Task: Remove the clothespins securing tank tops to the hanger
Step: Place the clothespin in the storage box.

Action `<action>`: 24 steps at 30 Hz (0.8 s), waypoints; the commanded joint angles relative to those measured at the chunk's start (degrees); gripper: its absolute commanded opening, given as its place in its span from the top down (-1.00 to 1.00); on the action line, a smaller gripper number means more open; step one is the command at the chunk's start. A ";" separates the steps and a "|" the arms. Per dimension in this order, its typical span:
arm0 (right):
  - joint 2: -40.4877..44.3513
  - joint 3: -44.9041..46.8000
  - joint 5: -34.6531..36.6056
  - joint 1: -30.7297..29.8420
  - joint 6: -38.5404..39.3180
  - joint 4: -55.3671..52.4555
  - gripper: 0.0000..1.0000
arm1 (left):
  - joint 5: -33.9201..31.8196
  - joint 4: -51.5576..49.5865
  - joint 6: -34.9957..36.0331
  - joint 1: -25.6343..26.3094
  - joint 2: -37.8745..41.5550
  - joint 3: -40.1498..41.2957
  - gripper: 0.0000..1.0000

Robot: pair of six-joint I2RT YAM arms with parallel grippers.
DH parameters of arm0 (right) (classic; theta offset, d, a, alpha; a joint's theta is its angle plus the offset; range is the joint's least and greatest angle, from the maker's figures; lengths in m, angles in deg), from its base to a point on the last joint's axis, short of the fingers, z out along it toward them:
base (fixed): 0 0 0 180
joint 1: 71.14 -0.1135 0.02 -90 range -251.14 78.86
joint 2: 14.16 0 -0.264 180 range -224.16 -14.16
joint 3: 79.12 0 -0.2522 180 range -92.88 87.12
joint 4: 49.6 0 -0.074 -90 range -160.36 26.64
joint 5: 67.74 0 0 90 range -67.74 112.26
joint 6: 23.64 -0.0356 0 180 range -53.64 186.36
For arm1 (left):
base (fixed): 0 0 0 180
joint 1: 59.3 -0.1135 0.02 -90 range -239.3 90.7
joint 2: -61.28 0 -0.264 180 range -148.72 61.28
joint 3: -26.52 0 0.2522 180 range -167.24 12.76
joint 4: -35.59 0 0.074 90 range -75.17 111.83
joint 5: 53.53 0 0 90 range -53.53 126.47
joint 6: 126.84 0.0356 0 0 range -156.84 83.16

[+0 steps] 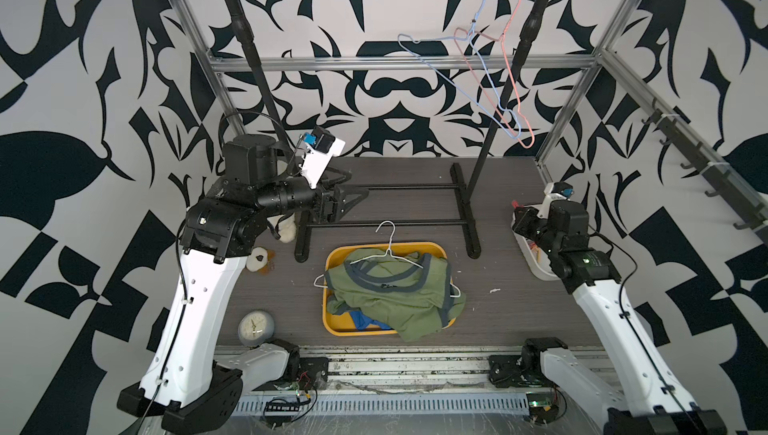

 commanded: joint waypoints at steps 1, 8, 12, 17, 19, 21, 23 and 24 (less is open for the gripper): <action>-3.35 1.75 0.85 6.54 -2.27 2.29 1.00 | -0.85 -0.86 3.22 0.10 1.31 2.58 -0.36; -18.50 0.35 -3.24 14.96 -1.34 5.30 1.00 | -1.16 -1.38 5.09 0.11 3.62 6.99 -0.40; -23.62 0.15 -3.20 15.88 -1.14 6.70 1.00 | -1.28 -1.60 5.61 0.07 4.07 8.06 -0.41; -27.83 -0.85 -2.35 16.06 -0.72 7.02 0.88 | -0.95 -1.64 6.05 0.04 3.82 9.37 -0.42; -29.06 -0.87 -2.55 16.15 -0.13 7.21 0.71 | -0.59 -1.48 6.02 0.08 3.64 9.97 -0.42; -30.11 -1.04 -3.06 16.22 0.43 7.23 0.59 | -0.48 -1.04 5.97 0.04 3.61 10.65 -0.42; -31.13 -1.42 -3.79 16.16 0.68 7.14 0.50 | -0.56 -0.92 6.06 0.10 3.50 11.06 -0.42; -31.51 -1.69 -4.35 16.20 0.75 7.11 0.47 | -0.74 -1.02 6.05 0.11 3.51 11.15 -0.42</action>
